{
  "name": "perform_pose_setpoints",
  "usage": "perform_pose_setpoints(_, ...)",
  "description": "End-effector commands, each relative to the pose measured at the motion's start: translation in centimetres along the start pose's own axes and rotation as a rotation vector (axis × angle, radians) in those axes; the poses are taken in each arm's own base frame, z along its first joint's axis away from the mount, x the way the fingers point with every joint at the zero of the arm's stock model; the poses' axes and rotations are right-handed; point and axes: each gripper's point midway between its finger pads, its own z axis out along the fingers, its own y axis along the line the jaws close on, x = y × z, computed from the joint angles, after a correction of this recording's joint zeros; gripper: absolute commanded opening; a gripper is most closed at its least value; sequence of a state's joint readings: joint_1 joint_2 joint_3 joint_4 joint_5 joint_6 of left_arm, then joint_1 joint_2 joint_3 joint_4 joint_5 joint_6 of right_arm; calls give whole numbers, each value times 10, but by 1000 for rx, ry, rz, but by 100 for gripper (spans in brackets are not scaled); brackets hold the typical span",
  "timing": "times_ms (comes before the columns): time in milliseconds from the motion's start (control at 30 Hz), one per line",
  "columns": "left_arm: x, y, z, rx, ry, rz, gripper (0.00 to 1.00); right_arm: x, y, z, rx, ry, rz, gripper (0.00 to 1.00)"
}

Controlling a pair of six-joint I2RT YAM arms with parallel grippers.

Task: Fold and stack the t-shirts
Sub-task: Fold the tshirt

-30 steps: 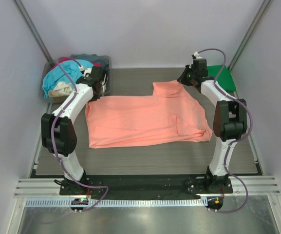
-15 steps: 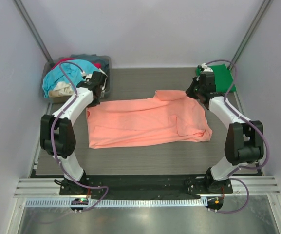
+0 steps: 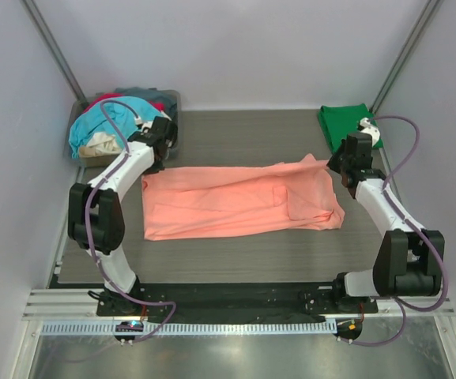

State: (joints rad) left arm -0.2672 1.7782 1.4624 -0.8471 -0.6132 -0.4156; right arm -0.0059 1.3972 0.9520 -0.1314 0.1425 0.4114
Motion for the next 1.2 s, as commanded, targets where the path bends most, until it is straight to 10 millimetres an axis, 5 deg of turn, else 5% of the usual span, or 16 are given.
perform_pose_setpoints(0, -1, 4, 5, -46, -8, -14, 0, -44, -1, -23, -5, -184, 66, 1)
perform_pose_setpoints(200, 5, -2, 8, -47, 10, -14, 0, -34, -8, -30, 0, -194, 81, 1)
perform_pose_setpoints(333, 13, -2, 10, -80, 28, -20, 0, -7, -13, -26, -1, -133, 108, 1)
perform_pose_setpoints(600, 64, 37, 6, -246, 76, -108, 0, 57, -63, -41, 154, -92, 222, 1)
perform_pose_setpoints(667, 80, 39, 7, -253, 106, -134, 11, 60, -70, -48, 179, -112, 263, 1)
perform_pose_setpoints(767, 94, 40, 4, -209, 118, -194, 37, 76, -83, -52, 228, -87, 288, 27)
perform_pose_setpoints(800, 88, 46, -4, -189, 90, -239, 47, 79, -85, -52, 239, -78, 299, 51)
perform_pose_setpoints(833, 84, 46, -6, -166, 67, -268, 66, 79, -85, -52, 241, -75, 304, 60)
perform_pose_setpoints(1000, 52, 52, -29, -101, -27, -304, 72, 65, -71, -60, 178, -84, 315, 69)
perform_pose_setpoints(1167, 50, 15, -32, -6, -42, -249, 69, 67, -39, -66, 38, -33, 334, 69)
